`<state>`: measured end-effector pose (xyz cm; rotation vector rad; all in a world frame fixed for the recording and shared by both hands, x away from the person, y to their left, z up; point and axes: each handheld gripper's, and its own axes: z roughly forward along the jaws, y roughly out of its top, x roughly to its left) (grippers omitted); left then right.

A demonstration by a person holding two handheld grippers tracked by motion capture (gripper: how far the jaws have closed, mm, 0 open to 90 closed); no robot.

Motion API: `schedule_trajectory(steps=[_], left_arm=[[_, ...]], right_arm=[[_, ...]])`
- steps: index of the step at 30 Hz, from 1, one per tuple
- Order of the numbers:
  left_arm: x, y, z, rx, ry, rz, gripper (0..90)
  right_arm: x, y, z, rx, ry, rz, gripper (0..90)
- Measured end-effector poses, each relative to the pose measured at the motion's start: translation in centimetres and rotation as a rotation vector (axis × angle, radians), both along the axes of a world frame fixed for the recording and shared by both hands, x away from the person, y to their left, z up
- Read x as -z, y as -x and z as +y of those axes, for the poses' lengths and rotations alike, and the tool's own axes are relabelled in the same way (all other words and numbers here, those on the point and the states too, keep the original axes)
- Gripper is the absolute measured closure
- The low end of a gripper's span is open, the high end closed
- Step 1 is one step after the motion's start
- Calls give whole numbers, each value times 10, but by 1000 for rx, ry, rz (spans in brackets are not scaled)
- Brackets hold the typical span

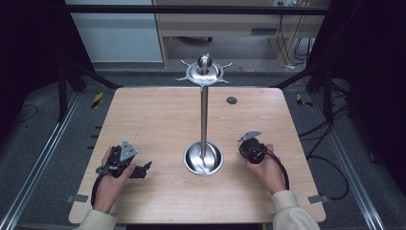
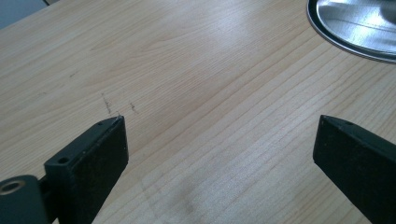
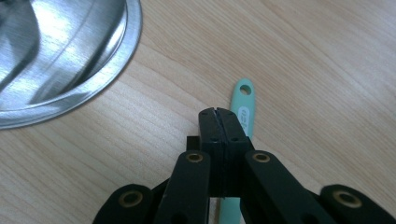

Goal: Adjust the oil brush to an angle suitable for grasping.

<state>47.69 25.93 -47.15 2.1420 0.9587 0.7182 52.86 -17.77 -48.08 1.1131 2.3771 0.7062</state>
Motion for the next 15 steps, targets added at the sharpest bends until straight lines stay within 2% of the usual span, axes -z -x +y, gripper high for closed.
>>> schedule_trajectory(steps=[6, 7, 10, 15], left_arm=[[0, 0, -1, 4, -7, 4, 30], [0, 0, 0, 11, -18, 8, 30], [0, 0, -2, 8, -8, 4, 30], [0, 0, -1, 11, -19, 6, 30]], right_arm=[[3, -1, 0, 6, 18, 20, 900], [4, -1, 0, 11, 23, 26, 900], [4, -2, -1, 18, 24, 30, 900], [3, -3, -3, 59, 37, 35, 900]])
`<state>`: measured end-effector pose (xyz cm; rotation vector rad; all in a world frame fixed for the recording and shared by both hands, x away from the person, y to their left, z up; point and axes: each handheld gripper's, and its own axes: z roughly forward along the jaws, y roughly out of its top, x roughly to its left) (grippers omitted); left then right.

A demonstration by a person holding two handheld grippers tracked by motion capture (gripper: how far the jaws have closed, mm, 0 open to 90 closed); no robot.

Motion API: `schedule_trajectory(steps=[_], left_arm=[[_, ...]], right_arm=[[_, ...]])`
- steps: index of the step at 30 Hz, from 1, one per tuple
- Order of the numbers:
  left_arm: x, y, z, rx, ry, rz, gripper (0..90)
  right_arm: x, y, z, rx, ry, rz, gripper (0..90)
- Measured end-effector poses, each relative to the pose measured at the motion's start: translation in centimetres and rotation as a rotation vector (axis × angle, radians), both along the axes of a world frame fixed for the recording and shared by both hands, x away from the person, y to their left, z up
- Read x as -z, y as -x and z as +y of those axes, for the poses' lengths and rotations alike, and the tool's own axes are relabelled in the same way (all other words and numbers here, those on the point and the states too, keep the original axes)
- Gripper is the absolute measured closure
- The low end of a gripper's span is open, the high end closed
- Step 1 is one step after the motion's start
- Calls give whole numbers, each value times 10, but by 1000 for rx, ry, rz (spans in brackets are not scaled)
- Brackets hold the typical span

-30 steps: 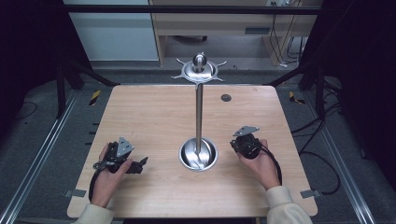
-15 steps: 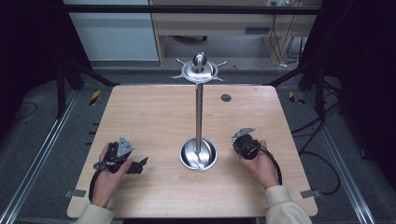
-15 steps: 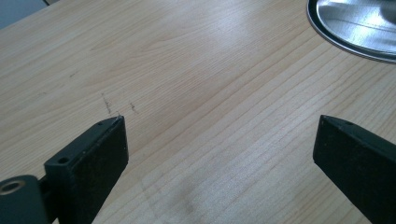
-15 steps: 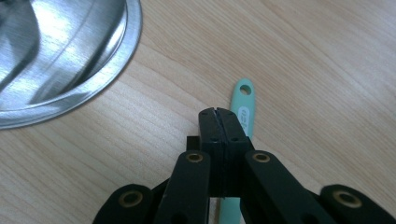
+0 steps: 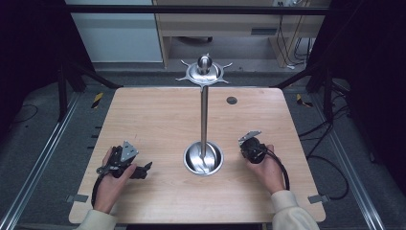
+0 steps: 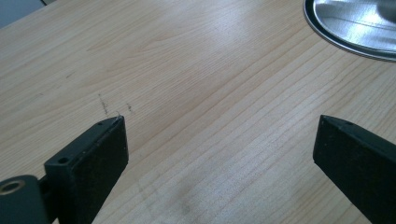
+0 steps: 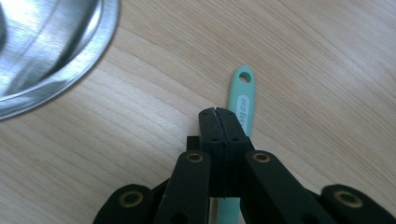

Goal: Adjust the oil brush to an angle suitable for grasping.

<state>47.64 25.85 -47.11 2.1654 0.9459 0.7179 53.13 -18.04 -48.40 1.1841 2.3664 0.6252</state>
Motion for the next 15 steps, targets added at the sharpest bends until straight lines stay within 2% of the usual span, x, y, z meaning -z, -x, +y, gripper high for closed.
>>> schedule_trajectory(steps=[3, 6, 11, 15], left_arm=[[0, 0, 0, 0, 1, 1, 30], [0, 0, 0, -1, 5, -1, 30], [1, 0, -1, -1, 6, -1, 30], [1, 0, -1, -3, 10, -1, 30]], right_arm=[[0, -1, -2, 34, 23, -4, 900], [0, -1, -6, 58, 14, 0, 900], [-2, -1, -10, 68, -17, 10, 888], [-15, 4, -15, 86, -69, 17, 862]])
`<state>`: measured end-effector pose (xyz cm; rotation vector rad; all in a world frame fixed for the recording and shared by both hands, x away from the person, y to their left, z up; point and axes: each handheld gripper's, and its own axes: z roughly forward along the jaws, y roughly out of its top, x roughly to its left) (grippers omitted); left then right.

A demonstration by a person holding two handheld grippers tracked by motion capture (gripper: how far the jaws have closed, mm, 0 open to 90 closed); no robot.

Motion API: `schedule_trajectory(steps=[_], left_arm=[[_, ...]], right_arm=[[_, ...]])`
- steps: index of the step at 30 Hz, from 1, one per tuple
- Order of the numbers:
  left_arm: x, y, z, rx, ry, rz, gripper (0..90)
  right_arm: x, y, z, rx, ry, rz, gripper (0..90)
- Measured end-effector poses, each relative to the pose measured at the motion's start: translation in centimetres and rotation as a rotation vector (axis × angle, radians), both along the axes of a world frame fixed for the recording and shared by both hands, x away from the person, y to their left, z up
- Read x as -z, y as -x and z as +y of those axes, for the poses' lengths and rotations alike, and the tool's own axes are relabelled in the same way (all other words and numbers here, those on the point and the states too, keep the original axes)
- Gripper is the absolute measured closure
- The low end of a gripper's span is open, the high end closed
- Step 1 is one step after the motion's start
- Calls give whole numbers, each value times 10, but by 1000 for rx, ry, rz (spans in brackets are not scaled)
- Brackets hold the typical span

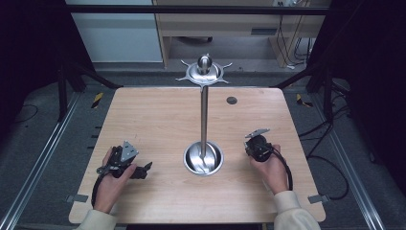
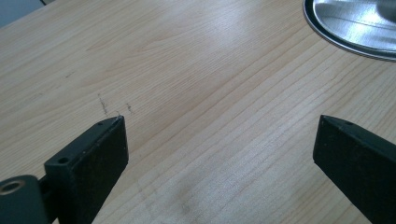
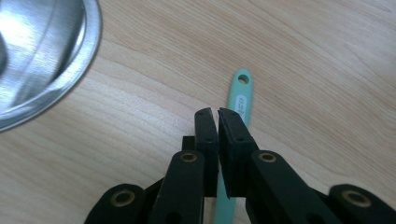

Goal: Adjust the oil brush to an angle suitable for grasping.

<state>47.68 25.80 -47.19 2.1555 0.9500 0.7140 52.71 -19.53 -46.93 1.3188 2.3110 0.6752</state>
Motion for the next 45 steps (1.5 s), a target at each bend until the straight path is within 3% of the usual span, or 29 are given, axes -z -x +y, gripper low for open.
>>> schedule_trajectory(steps=[2, 9, 16, 30, 32, 45], left_arm=[[0, 0, 0, 0, 1, 0, 30], [0, 0, 0, 1, 0, 5, 30], [0, 0, 0, 1, 1, 5, 29], [1, 0, 0, 0, 3, 7, 30], [0, 0, 1, 4, -11, 10, 30], [1, 0, 0, 2, 0, 6, 29]], right_arm=[[-3, 2, -1, 8, -10, 6, 849], [-15, 13, -13, 54, -13, 82, 680], [-15, 12, -18, 84, -13, 137, 626], [-9, 12, -18, 97, 30, 225, 632], [-8, 12, -19, 93, 33, 239, 648], [-4, 11, -21, 96, 42, 289, 733]])
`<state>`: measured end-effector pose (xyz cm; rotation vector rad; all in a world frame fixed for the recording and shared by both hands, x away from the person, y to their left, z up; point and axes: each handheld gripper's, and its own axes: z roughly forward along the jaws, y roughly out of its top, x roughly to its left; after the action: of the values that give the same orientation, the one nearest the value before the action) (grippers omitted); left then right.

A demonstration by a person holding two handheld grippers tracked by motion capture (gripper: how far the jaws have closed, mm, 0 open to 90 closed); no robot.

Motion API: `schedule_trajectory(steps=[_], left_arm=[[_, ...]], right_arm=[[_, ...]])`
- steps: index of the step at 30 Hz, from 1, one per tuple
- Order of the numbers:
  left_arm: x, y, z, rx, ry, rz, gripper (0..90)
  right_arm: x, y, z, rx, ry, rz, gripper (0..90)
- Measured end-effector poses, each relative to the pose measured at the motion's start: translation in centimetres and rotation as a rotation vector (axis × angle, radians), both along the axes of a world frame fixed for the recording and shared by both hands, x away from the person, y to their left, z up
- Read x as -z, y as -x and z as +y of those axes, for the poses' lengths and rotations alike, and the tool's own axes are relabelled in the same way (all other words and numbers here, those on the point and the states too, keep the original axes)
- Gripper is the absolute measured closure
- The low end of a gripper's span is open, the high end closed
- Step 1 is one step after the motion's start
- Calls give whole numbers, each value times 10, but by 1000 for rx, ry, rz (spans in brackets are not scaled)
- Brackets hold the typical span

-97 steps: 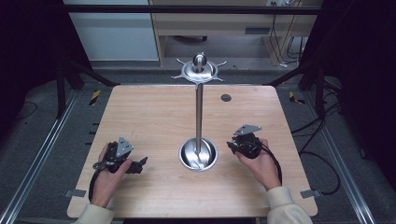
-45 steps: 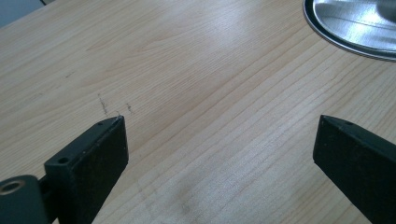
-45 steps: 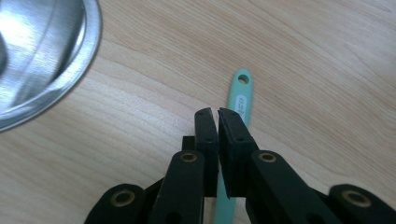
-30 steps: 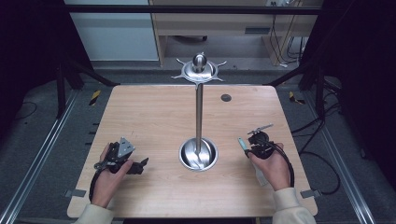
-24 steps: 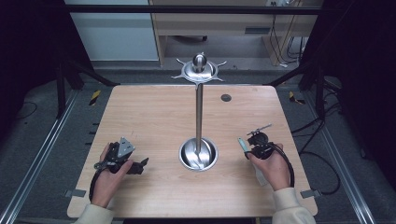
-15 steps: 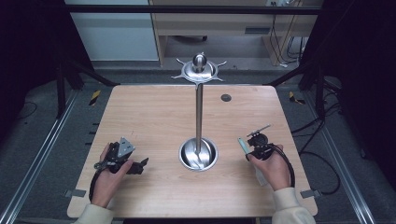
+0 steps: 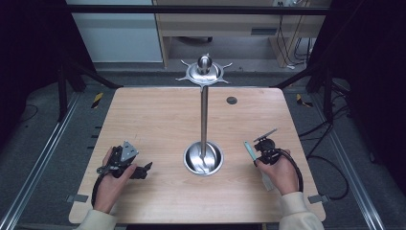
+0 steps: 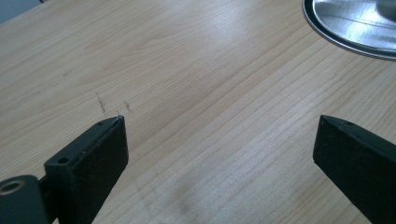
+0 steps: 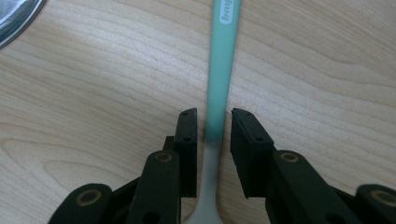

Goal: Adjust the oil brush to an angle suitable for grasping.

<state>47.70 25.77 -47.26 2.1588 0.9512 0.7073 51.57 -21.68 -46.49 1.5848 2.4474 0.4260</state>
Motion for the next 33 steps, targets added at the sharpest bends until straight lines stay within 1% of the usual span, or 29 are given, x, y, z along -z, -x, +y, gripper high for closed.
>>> schedule_trajectory(steps=[5, 10, 16, 22, 33], left_arm=[[0, 0, 0, -1, 1, 0, 30], [0, 0, 0, 0, 0, 0, 30], [0, 0, 0, 1, -1, 0, 30], [0, 0, -1, 0, 4, 0, 30], [0, 0, -1, 3, -2, 3, 30]], right_arm=[[1, 0, 0, 3, 0, 20, 751], [2, 0, 0, 2, 0, 30, 765], [3, 0, 1, -2, 2, 33, 772], [4, -1, -1, 4, 1, 37, 793], [4, -1, 0, 12, 7, 36, 817]])
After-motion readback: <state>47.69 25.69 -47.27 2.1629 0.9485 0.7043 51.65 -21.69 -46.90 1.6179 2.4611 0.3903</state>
